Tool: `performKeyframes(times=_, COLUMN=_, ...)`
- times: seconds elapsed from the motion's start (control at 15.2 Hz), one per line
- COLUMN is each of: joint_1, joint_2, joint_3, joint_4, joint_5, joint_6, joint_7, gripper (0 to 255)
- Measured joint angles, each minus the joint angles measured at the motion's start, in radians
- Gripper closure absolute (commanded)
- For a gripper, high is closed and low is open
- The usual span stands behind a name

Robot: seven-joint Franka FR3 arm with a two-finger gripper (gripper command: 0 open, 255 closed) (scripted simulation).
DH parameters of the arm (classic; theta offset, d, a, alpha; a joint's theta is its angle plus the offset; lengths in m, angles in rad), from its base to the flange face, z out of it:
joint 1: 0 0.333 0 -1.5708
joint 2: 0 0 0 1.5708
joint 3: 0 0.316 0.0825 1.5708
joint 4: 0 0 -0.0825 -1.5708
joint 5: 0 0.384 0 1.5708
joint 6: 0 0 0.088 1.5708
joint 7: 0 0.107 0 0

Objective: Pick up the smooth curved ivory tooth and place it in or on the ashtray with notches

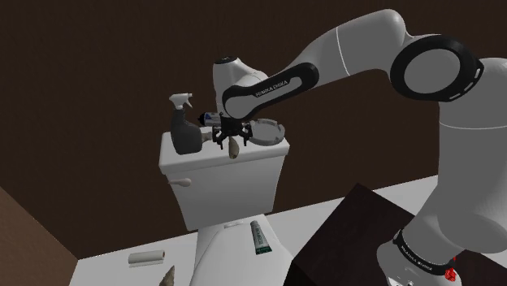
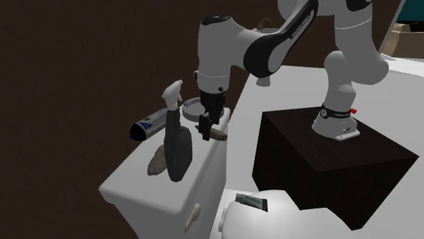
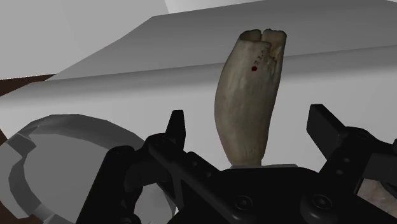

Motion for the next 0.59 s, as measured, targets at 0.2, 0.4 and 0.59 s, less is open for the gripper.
performKeyframes(times=0.2, joint_1=0.0, joint_2=0.0, joint_3=0.0, joint_4=0.0, joint_5=0.0, joint_6=0.0, joint_7=0.0, gripper=255)
performKeyframes(times=0.4, joint_1=0.0, joint_2=0.0, joint_3=0.0, joint_4=0.0, joint_5=0.0, joint_6=0.0, joint_7=0.0, gripper=255)
performKeyframes(times=0.59, joint_1=0.0, joint_2=0.0, joint_3=0.0, joint_4=0.0, joint_5=0.0, joint_6=0.0, joint_7=0.0, gripper=255)
